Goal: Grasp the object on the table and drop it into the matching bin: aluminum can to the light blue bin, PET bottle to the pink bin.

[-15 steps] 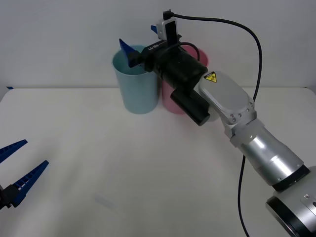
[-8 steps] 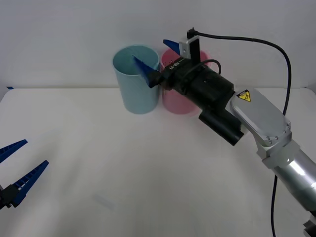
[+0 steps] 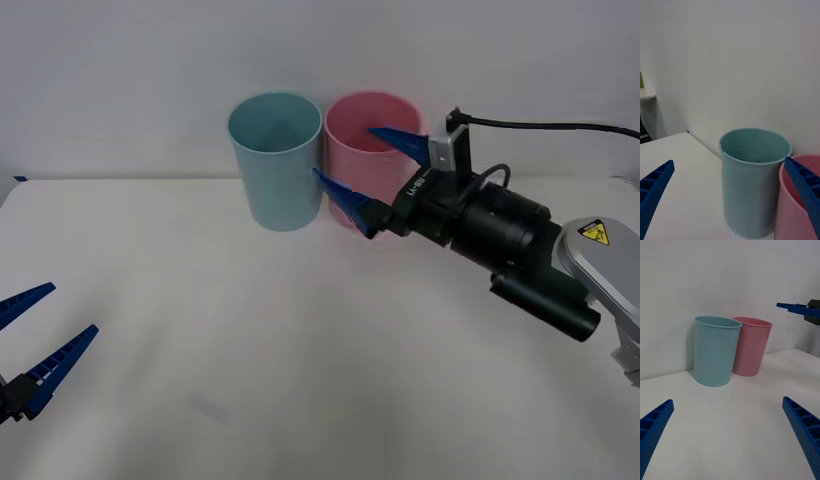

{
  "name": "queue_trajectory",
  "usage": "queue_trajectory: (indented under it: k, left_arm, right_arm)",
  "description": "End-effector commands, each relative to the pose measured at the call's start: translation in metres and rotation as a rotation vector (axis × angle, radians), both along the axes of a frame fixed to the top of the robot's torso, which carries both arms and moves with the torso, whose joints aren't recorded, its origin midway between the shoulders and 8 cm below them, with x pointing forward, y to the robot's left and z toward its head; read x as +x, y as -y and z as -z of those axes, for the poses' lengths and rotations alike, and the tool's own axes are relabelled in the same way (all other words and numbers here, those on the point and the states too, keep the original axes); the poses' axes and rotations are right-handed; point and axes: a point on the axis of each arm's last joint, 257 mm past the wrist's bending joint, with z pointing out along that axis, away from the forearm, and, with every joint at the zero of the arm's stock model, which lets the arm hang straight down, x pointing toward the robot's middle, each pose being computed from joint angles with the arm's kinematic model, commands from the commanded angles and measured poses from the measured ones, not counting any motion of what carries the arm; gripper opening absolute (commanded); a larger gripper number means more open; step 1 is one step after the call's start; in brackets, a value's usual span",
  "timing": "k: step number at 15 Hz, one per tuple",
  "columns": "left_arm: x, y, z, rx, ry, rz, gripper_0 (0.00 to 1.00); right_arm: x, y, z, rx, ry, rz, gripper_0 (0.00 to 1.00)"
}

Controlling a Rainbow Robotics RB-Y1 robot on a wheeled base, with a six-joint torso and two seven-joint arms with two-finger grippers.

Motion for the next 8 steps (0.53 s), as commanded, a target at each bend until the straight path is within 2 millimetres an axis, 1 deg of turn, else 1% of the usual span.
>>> queue_trajectory:
  k: [1,4,5,8]
  left_arm:
    - [0.0,0.0,0.0,0.0,0.0,0.0,1.0]
    - [0.0,0.0,0.0,0.0,0.0,0.0,1.0]
    - [0.0,0.0,0.0,0.0,0.0,0.0,1.0]
    - [0.0,0.0,0.0,0.0,0.0,0.0,1.0]
  right_arm:
    - [-0.017,0.024,0.018,-0.04,-0.009,-0.023,1.0]
    - [-0.029,0.054,0.035,-0.093,0.024,-0.014,1.0]
    - [-0.036,0.068,0.044,-0.112,0.028,-0.01,1.0]
    - [-0.057,0.096,0.066,-0.134,0.012,-0.013,1.0]
